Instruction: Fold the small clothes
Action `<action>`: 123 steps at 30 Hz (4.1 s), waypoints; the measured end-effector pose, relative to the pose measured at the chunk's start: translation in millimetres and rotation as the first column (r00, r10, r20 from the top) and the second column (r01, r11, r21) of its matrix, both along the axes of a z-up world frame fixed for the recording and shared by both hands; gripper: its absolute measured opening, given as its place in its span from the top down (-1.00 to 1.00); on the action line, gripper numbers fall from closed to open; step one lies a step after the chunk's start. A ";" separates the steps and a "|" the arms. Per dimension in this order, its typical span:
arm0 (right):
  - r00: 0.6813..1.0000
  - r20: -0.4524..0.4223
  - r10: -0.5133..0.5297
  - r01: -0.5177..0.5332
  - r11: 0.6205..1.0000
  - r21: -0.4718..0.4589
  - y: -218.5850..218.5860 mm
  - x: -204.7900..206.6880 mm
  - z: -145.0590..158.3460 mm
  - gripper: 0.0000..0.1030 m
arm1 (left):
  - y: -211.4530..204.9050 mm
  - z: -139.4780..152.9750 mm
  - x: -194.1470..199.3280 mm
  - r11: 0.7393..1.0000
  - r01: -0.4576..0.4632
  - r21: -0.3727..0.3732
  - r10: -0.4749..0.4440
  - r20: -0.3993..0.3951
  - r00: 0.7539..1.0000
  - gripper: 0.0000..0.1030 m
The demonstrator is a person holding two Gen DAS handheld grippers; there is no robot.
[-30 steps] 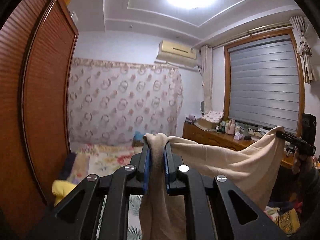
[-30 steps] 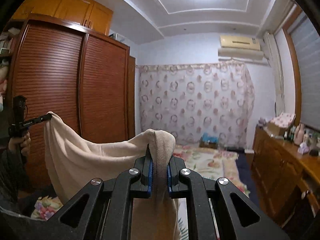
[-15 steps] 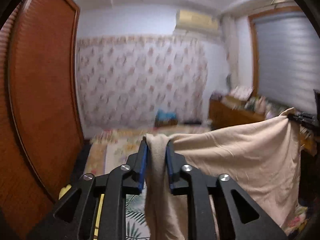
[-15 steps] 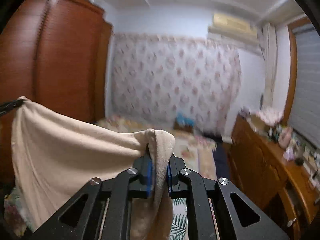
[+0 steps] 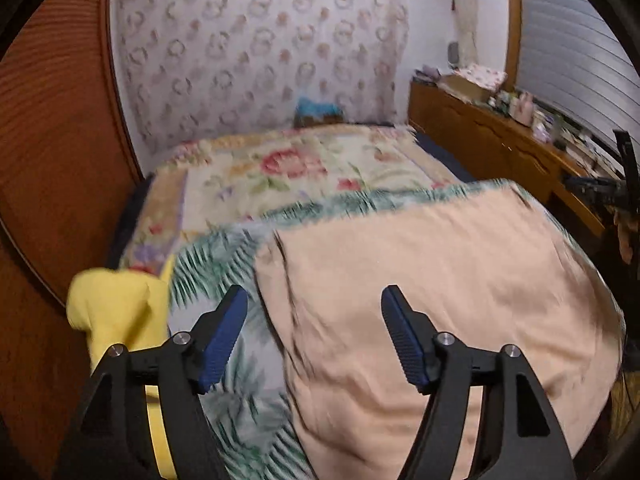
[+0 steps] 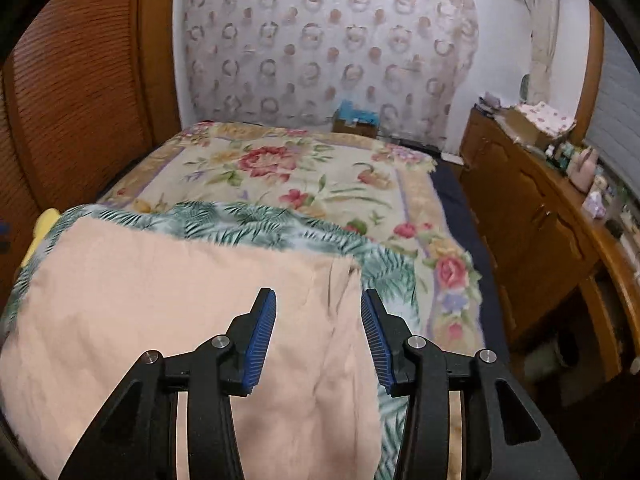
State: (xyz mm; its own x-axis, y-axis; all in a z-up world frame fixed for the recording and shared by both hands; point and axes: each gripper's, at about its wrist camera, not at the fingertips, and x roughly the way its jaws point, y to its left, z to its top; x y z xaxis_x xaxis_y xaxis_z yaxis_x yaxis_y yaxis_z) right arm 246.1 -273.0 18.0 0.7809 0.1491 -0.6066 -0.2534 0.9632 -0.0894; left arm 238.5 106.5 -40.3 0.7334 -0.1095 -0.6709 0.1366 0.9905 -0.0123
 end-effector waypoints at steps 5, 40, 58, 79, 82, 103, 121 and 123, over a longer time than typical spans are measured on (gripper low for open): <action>0.999 -0.030 0.042 -0.040 0.998 0.055 -28.1 -44.0 -16.6 0.11 | 1.4 -15.3 -51.0 1.000 0.012 -0.011 -0.012 -0.023 1.000 -0.37; 0.997 -0.077 0.024 -0.017 0.996 0.090 -63.3 -98.1 -48.5 0.11 | 4.8 -50.5 -189.2 0.994 -0.018 -0.108 0.001 -0.149 0.989 0.92; 0.997 -0.076 0.029 -0.022 0.996 0.088 -64.0 -99.6 -48.6 0.08 | 10.3 -18.6 -207.7 0.993 -0.094 -0.067 0.088 -0.093 0.992 0.12; 0.996 -0.077 0.037 -0.029 0.994 0.102 -65.6 -98.1 -48.4 0.07 | -34.2 -47.0 -86.9 0.999 -0.041 -0.026 0.036 -0.149 0.988 -0.30; 0.996 -0.077 0.037 -0.029 0.994 0.110 -64.8 -97.6 -48.8 0.07 | -32.6 -56.7 -78.1 0.998 -0.053 -0.038 0.046 -0.176 0.983 -0.30; 0.994 -0.102 0.029 -0.022 0.998 0.065 -30.6 -95.0 -44.2 0.07 | -38.5 -76.4 -77.2 0.999 -0.053 0.010 0.054 -0.135 0.989 -0.60; 0.997 -0.080 0.016 -0.013 0.999 0.032 -22.7 -94.6 -50.4 0.07 | -32.0 -65.9 -65.5 0.997 -0.015 -0.075 0.001 -0.192 0.981 -0.60; 0.997 -0.079 0.016 -0.013 0.999 0.033 -23.6 -94.6 -50.7 0.07 | -30.2 -61.7 -64.3 0.994 -0.011 -0.108 -0.009 -0.185 0.983 -0.59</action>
State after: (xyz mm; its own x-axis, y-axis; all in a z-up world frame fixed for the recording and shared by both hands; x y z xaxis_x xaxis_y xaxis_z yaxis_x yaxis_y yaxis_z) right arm 151.5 -296.6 -32.6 0.7279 0.1807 -0.6615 -0.2725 0.9614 -0.0372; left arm 174.2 76.4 -102.0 0.5980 -0.1886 -0.7790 0.1213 0.9820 -0.1447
